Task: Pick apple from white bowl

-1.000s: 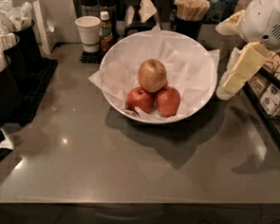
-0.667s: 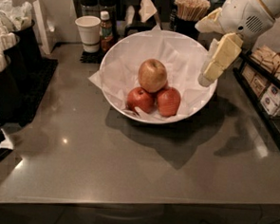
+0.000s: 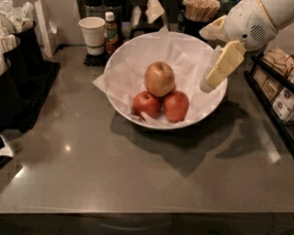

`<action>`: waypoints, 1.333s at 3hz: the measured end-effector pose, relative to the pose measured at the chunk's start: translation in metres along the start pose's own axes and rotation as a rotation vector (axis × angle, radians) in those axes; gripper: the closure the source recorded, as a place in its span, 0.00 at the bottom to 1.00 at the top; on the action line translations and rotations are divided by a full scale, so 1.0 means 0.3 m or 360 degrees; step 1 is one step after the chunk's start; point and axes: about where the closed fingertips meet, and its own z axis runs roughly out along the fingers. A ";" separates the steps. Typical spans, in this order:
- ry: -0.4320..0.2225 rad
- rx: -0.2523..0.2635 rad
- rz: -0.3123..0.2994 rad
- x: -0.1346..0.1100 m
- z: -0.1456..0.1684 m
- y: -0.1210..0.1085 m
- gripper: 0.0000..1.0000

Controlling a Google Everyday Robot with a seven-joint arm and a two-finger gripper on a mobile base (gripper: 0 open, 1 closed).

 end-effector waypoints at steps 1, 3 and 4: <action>-0.0119 -0.0182 0.0039 -0.029 0.136 -0.007 0.00; -0.0272 -0.0366 0.0112 -0.047 0.271 -0.028 0.00; -0.0332 -0.0401 0.0160 -0.044 0.296 -0.035 0.00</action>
Offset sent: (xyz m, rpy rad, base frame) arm 0.0230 0.0695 -0.0599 0.2008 0.2469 0.1581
